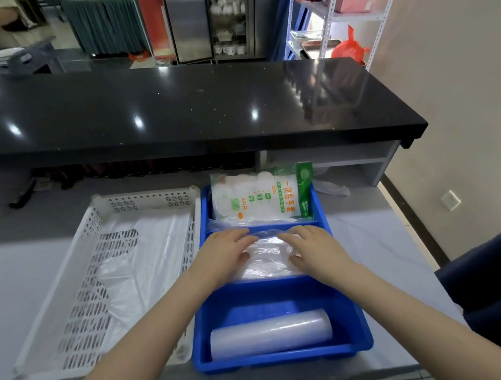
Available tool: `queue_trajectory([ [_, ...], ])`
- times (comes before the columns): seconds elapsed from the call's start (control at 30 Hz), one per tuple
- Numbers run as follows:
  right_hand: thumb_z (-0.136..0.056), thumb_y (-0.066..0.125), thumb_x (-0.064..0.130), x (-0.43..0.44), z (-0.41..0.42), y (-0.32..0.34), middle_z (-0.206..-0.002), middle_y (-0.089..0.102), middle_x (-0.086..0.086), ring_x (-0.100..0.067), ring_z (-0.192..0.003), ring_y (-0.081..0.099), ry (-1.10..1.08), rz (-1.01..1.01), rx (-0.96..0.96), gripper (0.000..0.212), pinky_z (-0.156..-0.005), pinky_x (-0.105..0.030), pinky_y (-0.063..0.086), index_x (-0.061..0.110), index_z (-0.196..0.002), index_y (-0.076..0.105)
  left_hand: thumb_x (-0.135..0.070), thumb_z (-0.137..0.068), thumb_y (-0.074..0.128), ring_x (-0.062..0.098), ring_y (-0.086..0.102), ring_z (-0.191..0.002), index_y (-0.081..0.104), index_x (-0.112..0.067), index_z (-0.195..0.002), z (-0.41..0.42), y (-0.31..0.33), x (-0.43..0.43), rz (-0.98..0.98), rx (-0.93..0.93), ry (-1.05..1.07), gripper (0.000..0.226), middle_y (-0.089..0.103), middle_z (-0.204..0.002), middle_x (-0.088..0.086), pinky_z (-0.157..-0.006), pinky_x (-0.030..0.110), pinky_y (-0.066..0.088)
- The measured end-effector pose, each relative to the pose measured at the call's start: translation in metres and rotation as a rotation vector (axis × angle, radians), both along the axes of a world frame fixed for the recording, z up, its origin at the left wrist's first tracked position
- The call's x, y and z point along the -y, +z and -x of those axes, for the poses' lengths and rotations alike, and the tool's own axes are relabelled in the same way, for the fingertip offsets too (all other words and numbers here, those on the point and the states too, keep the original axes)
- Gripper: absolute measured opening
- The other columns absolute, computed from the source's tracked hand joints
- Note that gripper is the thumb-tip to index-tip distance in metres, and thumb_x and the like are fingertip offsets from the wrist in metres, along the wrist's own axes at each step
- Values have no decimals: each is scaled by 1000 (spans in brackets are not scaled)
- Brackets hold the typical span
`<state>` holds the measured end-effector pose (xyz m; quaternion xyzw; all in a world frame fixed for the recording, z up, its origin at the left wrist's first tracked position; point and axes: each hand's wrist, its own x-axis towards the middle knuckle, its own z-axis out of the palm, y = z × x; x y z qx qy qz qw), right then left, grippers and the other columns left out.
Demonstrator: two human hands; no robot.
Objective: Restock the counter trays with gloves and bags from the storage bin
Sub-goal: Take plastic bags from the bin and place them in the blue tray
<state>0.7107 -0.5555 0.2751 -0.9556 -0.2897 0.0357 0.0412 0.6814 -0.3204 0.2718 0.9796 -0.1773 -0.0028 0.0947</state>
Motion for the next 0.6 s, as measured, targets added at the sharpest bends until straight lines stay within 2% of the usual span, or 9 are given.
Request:
queue_trajectory([
  [0.07,-87,60,26,4,7,0,-136,51,0,-24,-124,48,18,-55,70,49,-107,-36,34,28,-134,48,-27,-91,57,23,51,-119,58,-25,-127,16,9,-2,38,113,32,37,55,-132,1,-98,38,42],
  [0.13,-87,62,22,8,13,-1,-132,55,-2,-26,-120,51,30,-114,105,40,-104,-36,37,23,-126,58,-24,-88,61,23,57,-104,65,-21,-114,32,11,-7,64,204,22,26,63,-113,0,-85,36,46],
  [0.17,-88,60,23,10,15,0,-131,57,-2,-26,-119,53,27,-140,115,34,-102,-36,38,21,-122,61,-24,-90,59,23,58,-102,66,-21,-112,39,11,-10,57,202,11,24,64,-109,-1,-84,34,44],
  [0.3,-96,44,33,16,27,3,-128,59,4,-20,-116,53,58,-70,26,29,-100,-35,41,23,-116,63,-43,-99,32,11,45,-125,54,-30,-130,55,2,-15,-88,-8,52,40,51,-137,-12,-108,34,25],
  [0.4,-97,38,35,15,29,11,-126,59,3,-20,-114,53,64,-11,-60,32,-98,-37,42,21,-113,62,-49,-98,26,10,34,-135,46,-30,-136,58,4,-7,-122,-95,91,46,41,-148,-10,-116,40,11],
  [0.47,-98,37,35,13,29,17,-126,59,0,-21,-114,53,65,19,-91,34,-99,-39,42,20,-113,63,-50,-97,29,12,31,-138,44,-29,-138,62,8,-3,-114,-103,121,48,38,-150,-8,-117,42,11],
  [0.6,-99,39,39,-2,34,24,-139,50,2,-22,-127,44,85,-26,32,36,-109,-40,31,23,-126,57,-43,-96,44,17,35,-137,48,-24,-136,87,22,-9,59,40,243,45,42,-148,-2,-115,36,22],
])
